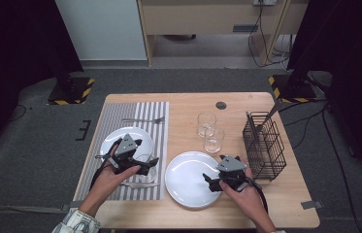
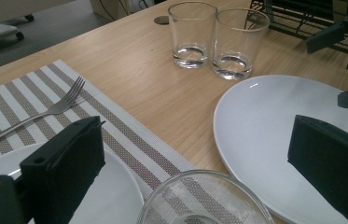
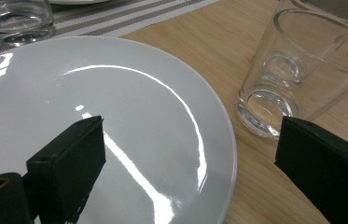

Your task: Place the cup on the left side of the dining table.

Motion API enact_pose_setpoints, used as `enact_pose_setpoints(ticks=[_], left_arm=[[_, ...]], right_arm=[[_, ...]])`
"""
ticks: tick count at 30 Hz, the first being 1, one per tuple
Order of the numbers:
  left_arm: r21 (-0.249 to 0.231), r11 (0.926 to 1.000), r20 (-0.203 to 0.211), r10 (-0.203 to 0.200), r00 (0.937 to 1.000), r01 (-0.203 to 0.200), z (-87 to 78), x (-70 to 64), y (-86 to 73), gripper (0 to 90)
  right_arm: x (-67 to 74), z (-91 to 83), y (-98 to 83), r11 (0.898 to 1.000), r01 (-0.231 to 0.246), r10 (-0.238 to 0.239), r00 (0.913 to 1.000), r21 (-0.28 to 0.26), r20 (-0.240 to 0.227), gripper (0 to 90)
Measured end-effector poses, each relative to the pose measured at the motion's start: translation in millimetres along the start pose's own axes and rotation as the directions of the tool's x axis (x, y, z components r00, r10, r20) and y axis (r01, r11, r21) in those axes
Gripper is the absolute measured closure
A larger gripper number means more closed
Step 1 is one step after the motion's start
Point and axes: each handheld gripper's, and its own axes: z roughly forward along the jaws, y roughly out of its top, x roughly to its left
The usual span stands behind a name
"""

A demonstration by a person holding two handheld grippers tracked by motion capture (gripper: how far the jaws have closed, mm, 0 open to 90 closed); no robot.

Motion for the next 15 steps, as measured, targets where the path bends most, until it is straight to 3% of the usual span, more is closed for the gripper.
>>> enact_pose_setpoints(ticks=[15], left_arm=[[-0.009,0.9998,0.0,0.02,0.9998,-0.02,1.8,-4.2,16.3,3.3]], right_arm=[[-0.6,-0.8,0.2,1.0,0.0,0.0,1.0,-0.003,0.002,8.4]])
